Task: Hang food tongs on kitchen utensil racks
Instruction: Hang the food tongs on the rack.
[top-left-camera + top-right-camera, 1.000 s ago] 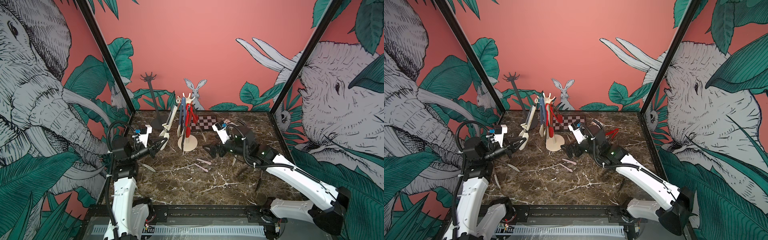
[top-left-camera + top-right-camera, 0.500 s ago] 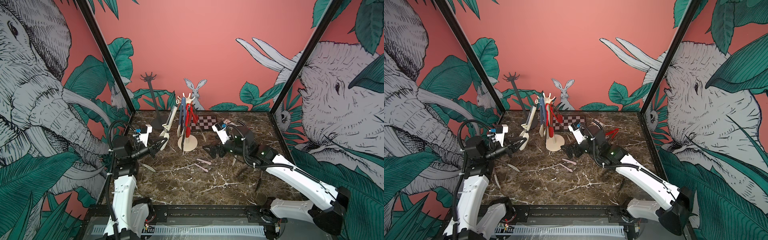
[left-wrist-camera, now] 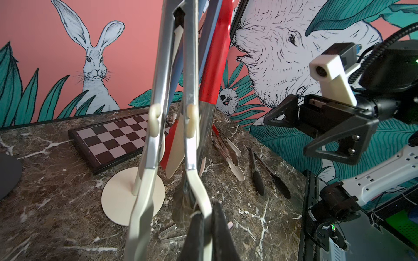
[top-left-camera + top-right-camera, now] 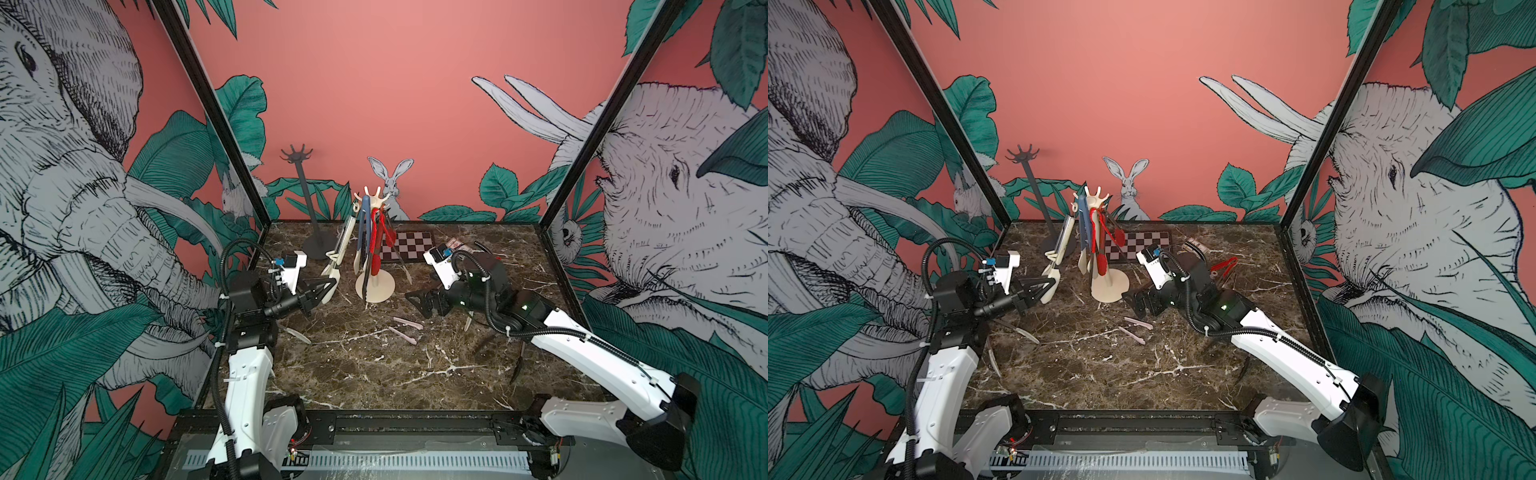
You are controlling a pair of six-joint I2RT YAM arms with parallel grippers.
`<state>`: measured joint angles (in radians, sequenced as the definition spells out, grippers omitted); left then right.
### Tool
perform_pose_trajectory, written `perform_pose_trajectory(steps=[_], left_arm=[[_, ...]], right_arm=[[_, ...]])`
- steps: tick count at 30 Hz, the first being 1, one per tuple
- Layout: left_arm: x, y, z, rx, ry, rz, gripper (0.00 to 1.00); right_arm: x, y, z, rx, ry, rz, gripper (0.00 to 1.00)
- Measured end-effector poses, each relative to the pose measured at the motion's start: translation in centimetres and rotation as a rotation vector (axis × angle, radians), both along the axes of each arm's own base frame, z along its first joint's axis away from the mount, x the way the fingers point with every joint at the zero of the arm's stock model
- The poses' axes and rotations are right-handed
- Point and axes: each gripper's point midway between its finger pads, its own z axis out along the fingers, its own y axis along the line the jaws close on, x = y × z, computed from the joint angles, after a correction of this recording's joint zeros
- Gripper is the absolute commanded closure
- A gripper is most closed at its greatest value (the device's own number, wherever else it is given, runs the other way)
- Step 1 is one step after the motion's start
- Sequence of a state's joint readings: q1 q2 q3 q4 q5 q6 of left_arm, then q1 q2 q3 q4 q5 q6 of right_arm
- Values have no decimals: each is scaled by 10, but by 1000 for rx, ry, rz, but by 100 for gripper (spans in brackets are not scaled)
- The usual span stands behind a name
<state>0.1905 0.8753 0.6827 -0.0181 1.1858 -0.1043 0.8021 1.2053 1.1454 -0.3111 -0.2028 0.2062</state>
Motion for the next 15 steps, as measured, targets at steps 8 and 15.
perform_pose_trajectory(steps=[8, 15], left_arm=[[2, 0, -3, 5, 4, -7, 100], [5, 0, -6, 5, 16, -15, 100]], right_arm=[[0, 0, 0, 0, 1, -1, 1], [0, -1, -7, -6, 13, -4, 1]])
